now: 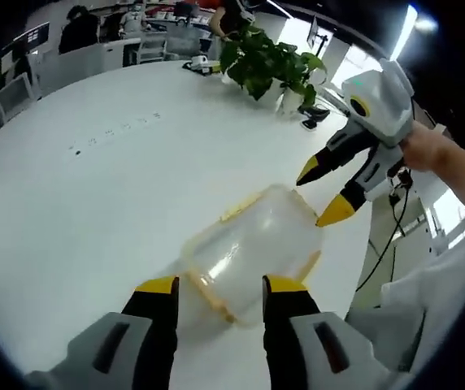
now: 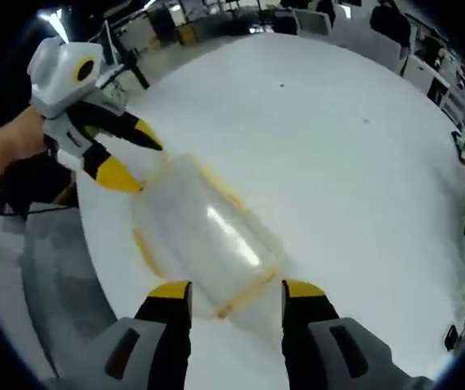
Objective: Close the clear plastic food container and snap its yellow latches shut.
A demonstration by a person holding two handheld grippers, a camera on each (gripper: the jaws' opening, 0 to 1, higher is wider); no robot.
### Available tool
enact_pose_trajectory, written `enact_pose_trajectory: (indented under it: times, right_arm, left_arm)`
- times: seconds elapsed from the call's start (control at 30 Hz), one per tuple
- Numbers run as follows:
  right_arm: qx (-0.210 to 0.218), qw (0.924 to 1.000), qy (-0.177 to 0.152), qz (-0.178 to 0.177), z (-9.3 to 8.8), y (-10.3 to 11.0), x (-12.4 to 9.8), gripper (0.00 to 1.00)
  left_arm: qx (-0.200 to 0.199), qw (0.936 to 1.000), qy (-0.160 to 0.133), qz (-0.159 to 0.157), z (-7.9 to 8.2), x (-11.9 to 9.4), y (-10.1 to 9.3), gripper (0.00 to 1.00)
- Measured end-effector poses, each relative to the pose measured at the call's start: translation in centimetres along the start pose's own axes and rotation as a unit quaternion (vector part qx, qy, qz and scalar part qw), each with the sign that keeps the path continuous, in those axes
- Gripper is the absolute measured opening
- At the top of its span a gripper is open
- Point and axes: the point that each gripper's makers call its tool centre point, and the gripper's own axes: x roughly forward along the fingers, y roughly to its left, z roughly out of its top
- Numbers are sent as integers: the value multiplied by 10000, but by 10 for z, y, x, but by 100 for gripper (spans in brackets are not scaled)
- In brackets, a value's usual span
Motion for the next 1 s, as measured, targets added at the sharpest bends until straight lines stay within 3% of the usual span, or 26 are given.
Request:
enact_pose_trajectory:
  times: [0.27,0.4,0.6,0.9,1.0]
  right_arm:
    - [-790,9968,102,-41,6,-2,-3,42]
    - [-967,9952,132,-22,7,-1,-4,42]
    - [-1208,9925,156,60,7,1,-4,42]
    - [-1750,9843,200,141,8,8,-3,42]
    - [-2020,9790,209,159,11,10,-3,41]
  left_arm:
    - [714,9974,14,77,5,-2,0,38]
    - [1070,9942,50,54,6,-3,-2,38]
    - [1869,9822,119,140,10,-5,-3,38]
    - [2433,9697,188,-93,12,-2,-15,38]
    - [2727,9618,174,-147,15,-1,-20,37]
